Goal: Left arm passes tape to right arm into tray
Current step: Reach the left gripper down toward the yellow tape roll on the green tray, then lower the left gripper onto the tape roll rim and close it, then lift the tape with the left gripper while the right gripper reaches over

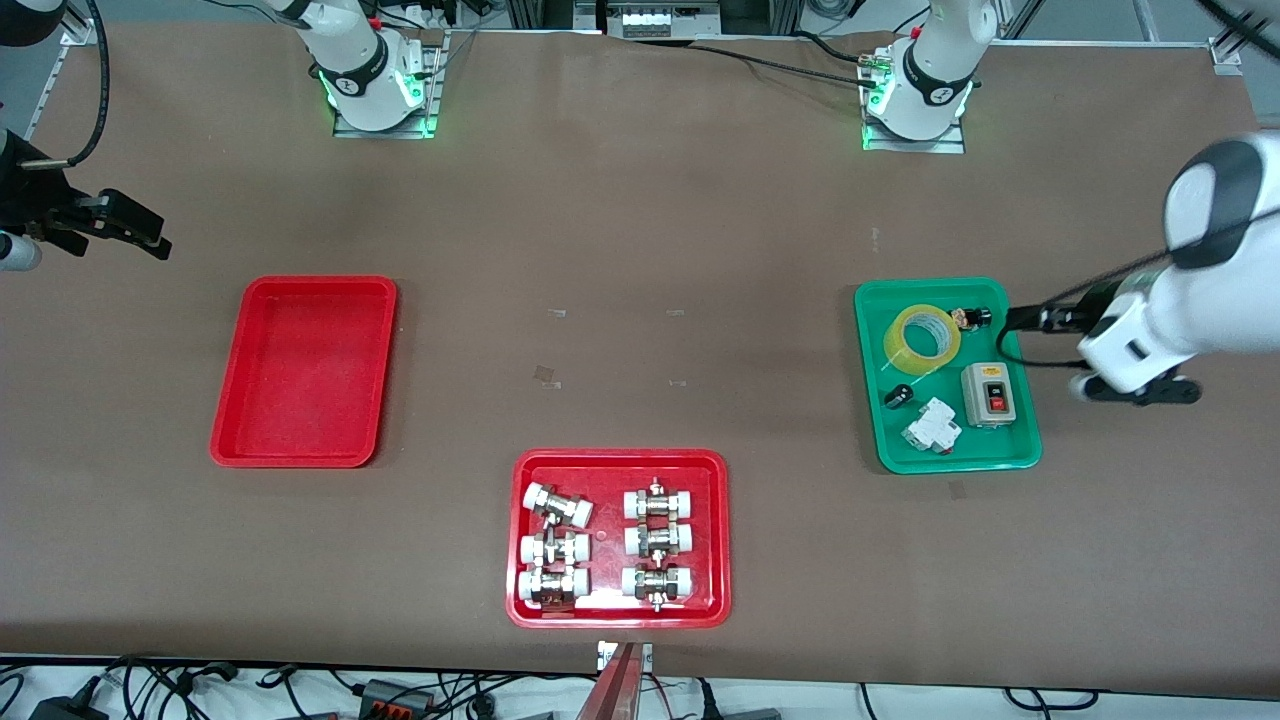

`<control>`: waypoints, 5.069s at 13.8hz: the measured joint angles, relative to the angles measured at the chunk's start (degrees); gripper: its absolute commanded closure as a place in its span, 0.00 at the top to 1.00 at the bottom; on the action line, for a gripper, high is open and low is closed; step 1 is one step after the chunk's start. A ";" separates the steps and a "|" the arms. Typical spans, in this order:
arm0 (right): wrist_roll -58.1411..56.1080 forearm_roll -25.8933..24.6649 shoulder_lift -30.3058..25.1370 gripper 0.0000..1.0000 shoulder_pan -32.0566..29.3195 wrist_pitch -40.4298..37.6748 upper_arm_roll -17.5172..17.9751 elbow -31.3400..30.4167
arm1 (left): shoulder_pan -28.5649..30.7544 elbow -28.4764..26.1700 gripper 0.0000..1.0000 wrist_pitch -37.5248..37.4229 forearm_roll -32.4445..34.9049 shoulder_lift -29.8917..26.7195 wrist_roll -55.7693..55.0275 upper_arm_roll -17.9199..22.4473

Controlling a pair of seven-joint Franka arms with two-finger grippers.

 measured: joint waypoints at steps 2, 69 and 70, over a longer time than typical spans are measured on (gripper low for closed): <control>0.00 0.00 0.28 1.00 0.00 -0.01 0.00 -0.01 | -0.08 -2.40 1.00 4.59 0.00 2.17 0.00 -0.04; -0.01 0.07 1.23 1.00 0.02 -0.35 0.07 0.02 | -18.10 14.54 0.02 15.90 -35.13 14.82 -9.74 -7.19; -0.01 0.19 2.08 1.00 0.08 -0.42 0.17 0.02 | -19.67 14.66 0.00 18.67 -36.07 15.93 -9.84 -7.24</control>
